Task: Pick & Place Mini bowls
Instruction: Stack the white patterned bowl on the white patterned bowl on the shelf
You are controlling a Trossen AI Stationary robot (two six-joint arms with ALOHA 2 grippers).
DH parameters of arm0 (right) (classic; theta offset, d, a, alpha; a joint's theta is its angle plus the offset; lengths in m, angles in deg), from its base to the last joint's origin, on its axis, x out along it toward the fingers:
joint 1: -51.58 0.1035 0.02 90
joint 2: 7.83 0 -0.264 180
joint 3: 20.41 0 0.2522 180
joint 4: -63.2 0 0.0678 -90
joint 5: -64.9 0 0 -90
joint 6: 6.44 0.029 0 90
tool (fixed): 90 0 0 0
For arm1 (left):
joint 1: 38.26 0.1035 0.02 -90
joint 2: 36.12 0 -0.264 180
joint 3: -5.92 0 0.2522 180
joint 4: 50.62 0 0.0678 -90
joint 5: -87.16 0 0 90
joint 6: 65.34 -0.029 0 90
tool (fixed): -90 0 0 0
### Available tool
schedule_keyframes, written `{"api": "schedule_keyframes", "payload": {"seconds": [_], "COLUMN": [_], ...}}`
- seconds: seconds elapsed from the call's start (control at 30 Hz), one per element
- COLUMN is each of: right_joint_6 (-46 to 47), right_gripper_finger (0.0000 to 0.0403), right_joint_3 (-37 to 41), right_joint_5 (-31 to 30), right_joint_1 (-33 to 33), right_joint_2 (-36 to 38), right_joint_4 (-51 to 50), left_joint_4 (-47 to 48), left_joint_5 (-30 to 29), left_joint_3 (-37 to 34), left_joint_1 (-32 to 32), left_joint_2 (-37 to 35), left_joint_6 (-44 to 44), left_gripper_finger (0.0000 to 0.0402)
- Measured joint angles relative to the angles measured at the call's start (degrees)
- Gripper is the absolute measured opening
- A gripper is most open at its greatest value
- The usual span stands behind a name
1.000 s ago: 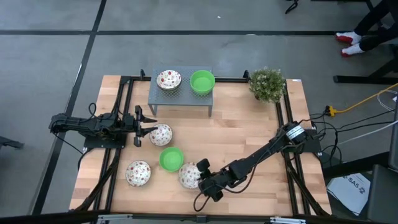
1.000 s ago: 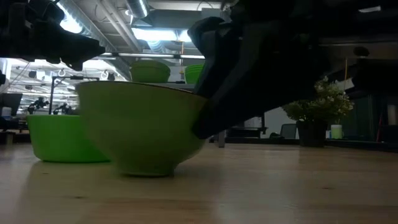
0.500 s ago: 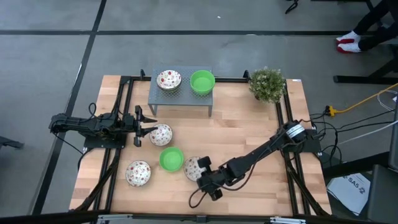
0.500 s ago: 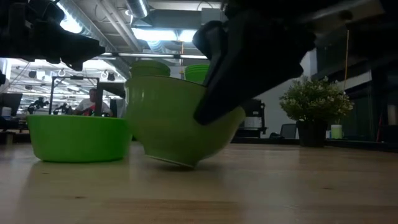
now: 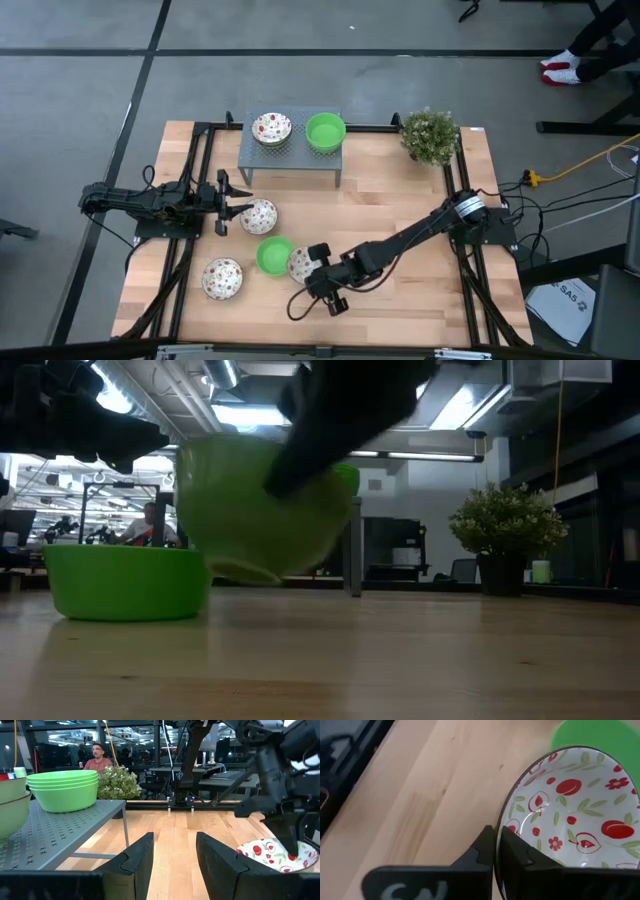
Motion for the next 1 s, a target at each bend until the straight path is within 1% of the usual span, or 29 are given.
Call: {"api": "schedule_keyframes", "payload": {"seconds": [0.13, 0.3, 0.5, 0.7, 1.0], "right_joint_6": [0.0, 1.3, -1.0, -7.1, -16.1], "right_gripper_finger": [0.0013, 0.0013, 0.0013, 0.0013, 0.0015], "right_joint_3": [-4.1, -10.5, -19.7, -26.1, -30.2], "right_joint_5": [-0.2, -0.5, -0.5, 0.6, 0.9], "right_joint_1": [-1.6, -3.6, -5.8, -9.9, -19.6], "right_joint_2": [0.0, 0.0, 0.0, 0.0, 0.0], "right_joint_4": [-2.3, -2.7, -2.5, -2.9, -3.1], "left_joint_4": [0.0, 0.0, 0.0, 0.0, 0.0], "left_joint_5": [0.0, 0.0, 0.0, 0.0, 0.0], "left_joint_3": [0.0, 0.0, 0.0, 0.0, 0.0], "left_joint_1": [0.0, 0.0, 0.0, 0.0, 0.0], "left_joint_2": [0.0, 0.0, 0.0, 0.0, 0.0], "left_joint_6": [0.0, 0.0, 0.0, 0.0, 0.0], "left_gripper_finger": [0.0143, 0.0143, 0.0143, 0.0143, 0.0143]}}
